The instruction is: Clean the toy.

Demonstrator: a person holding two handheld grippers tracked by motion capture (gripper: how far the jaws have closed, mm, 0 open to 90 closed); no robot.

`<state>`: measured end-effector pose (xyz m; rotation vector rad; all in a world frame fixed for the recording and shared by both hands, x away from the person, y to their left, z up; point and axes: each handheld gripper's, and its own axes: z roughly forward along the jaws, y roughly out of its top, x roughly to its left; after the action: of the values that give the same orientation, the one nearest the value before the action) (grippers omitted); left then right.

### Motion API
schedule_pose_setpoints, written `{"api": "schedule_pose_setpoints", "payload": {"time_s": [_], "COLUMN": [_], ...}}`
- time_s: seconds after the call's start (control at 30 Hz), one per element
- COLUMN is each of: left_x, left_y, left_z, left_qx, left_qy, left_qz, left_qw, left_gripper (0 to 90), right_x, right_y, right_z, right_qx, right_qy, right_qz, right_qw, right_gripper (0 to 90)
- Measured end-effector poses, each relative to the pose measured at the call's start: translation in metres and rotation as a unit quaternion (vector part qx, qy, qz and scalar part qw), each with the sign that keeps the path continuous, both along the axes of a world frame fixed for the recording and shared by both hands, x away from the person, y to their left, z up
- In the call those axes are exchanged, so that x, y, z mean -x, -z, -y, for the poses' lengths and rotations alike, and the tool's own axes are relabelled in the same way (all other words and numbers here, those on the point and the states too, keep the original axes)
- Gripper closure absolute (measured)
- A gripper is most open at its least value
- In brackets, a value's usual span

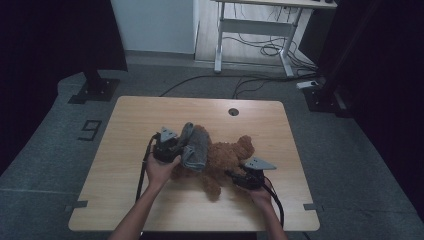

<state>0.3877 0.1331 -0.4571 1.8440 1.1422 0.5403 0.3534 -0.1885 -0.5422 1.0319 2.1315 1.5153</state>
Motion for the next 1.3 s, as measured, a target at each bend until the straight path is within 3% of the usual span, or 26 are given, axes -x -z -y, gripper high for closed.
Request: {"api": "schedule_pose_setpoints", "payload": {"time_s": [0.07, 0.1, 0.13, 0.17, 0.3, 0.5, 0.6, 0.67, 0.73, 0.8, 0.9, 0.97, 1.0, 1.03, 1.13, 1.17, 1.2, 1.23, 1.27, 1.3], "left_x": [-0.002, -0.004, -0.004, -0.004, -0.004, -0.002, -0.001, 0.0, 0.002, 0.008, 0.015, 0.021, 0.021, 0.026, 0.027, 0.026, 0.024, 0.024, 0.023, 0.02], "left_y": [0.006, 0.015, 0.015, 0.027, 0.043, 0.066, 0.074, 0.075, 0.07, 0.047, 0.023, 0.003, 0.003, -0.013, -0.026, -0.034, -0.037, -0.037, -0.039, -0.04], "left_z": [-0.014, -0.026, -0.026, -0.034, -0.042, -0.043, -0.042, -0.043, -0.044, -0.047, -0.041, -0.03, -0.03, -0.015, 0.006, 0.028, 0.041, 0.041, 0.055, 0.084], "left_qx": [0.0, 0.004, 0.004, 0.009, -0.002, -0.038, -0.041, -0.031, -0.025, -0.01, 0.007, 0.016, 0.016, 0.023, 0.024, 0.037, 0.043, 0.043, 0.04, 0.032], "left_qy": [-0.017, -0.03, -0.03, -0.036, -0.045, -0.044, -0.038, -0.037, -0.036, -0.034, -0.019, -0.001, -0.001, 0.019, 0.04, 0.069, 0.083, 0.083, 0.095, 0.117], "left_qz": [-0.01, -0.027, -0.027, -0.039, -0.057, -0.09, -0.099, -0.103, -0.098, -0.068, -0.043, -0.014, -0.014, 0.005, 0.02, 0.019, 0.014, 0.014, 0.014, 0.009], "left_qw": [0.9998, 0.9992, 0.9992, 0.9985, 0.9974, 0.9943, 0.9935, 0.9935, 0.9942, 0.997, 0.9989, 0.9998, 0.9998, 0.9995, 0.9987, 0.9967, 0.9955, 0.9955, 0.9946, 0.9926], "left_gripper": [77.7, 77.7, 77.7, 77.8, 78.0, 78.0, 78.0, 78.0, 78.0, 78.0, 77.9, 77.8, 77.8, 77.8, 77.8, 77.6, 77.6, 77.6, 77.6, 77.6], "right_x": [-0.001, -0.001, -0.001, -0.001, -0.001, -0.001, -0.001, -0.001, -0.002, -0.003, -0.004, -0.004, -0.004, -0.003, -0.003, -0.002, -0.002, -0.002, -0.002, -0.001], "right_y": [0.0, 0.001, 0.001, 0.001, 0.001, 0.002, 0.002, 0.002, 0.002, 0.003, 0.004, 0.004, 0.004, 0.003, 0.003, 0.002, 0.002, 0.002, 0.002, 0.002], "right_z": [0.001, 0.001, 0.001, 0.001, 0.001, 0.001, 0.001, 0.002, 0.002, 0.004, 0.006, 0.006, 0.005, 0.005, 0.002, 0.001, 0.0, 0.0, 0.0, 0.0], "right_qx": [-0.003, -0.005, -0.005, -0.005, -0.006, -0.011, -0.011, -0.011, -0.015, -0.022, -0.031, -0.03, -0.028, -0.024, -0.015, -0.012, -0.012, -0.012, -0.01, -0.009], "right_qy": [0.001, 0.001, 0.001, 0.001, 0.003, 0.004, 0.004, 0.004, 0.005, 0.007, 0.009, 0.01, 0.009, 0.009, 0.008, 0.011, 0.013, 0.013, 0.012, 0.012], "right_qz": [-0.002, -0.003, -0.003, -0.003, -0.003, -0.005, -0.006, -0.005, -0.006, -0.011, -0.013, -0.013, -0.011, -0.009, -0.005, -0.003, -0.002, -0.002, -0.002, -0.001], "right_qw": [1.0, 1.0, 1.0, 1.0, 1.0, 0.9999, 0.9999, 0.9999, 0.9999, 0.9997, 0.9994, 0.9994, 0.9995, 0.9996, 0.9998, 0.9999, 0.9998, 0.9998, 0.9999, 0.9999], "right_gripper": [51.9, 51.9, 51.9, 51.9, 51.9, 51.9, 51.9, 51.9, 51.9, 51.9, 51.9, 51.9, 51.9, 51.9, 51.9, 51.9, 51.9, 51.9, 51.9, 51.9]}}
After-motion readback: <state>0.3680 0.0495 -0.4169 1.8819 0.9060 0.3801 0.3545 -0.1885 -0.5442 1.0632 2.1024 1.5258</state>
